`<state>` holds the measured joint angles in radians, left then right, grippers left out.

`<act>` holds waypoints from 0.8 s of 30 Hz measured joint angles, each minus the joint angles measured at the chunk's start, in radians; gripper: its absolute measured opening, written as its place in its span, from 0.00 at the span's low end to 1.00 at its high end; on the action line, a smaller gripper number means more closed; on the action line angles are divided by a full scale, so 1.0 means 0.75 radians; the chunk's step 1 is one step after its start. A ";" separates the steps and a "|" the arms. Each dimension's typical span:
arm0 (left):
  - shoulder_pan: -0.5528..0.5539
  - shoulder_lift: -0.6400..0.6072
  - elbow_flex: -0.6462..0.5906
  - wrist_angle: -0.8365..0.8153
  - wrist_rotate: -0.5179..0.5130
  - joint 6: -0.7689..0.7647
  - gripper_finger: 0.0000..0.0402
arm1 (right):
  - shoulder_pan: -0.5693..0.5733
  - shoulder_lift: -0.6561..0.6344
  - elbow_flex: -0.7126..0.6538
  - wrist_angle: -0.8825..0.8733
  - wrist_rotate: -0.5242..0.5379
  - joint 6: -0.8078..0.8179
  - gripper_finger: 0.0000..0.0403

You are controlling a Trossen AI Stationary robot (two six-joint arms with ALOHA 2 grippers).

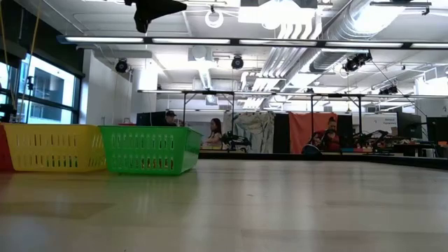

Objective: Sort Halloween decoration
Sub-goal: Put the orange pumpkin toy into the green bin

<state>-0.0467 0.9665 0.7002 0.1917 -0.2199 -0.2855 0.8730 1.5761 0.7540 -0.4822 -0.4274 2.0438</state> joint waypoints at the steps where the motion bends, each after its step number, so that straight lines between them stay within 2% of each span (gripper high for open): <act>1: 0.000 0.000 0.001 -0.007 0.000 0.000 0.56 | 0.000 0.000 0.000 0.002 0.000 0.002 0.41; 8: 0.001 0.000 0.001 -0.027 0.000 0.000 0.56 | 0.000 0.057 0.000 0.017 -0.061 0.000 0.41; 13: 0.000 0.000 0.001 -0.027 0.000 0.000 0.56 | 0.000 0.106 0.000 0.107 -0.064 -0.002 0.41; 24: 0.001 0.000 0.001 -0.049 0.000 0.001 0.56 | -0.010 0.114 0.002 0.095 -0.061 -0.002 0.41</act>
<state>-0.0463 0.9665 0.7006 0.1548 -0.2199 -0.2852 0.8655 1.6619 0.7553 -0.4110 -0.4733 2.0420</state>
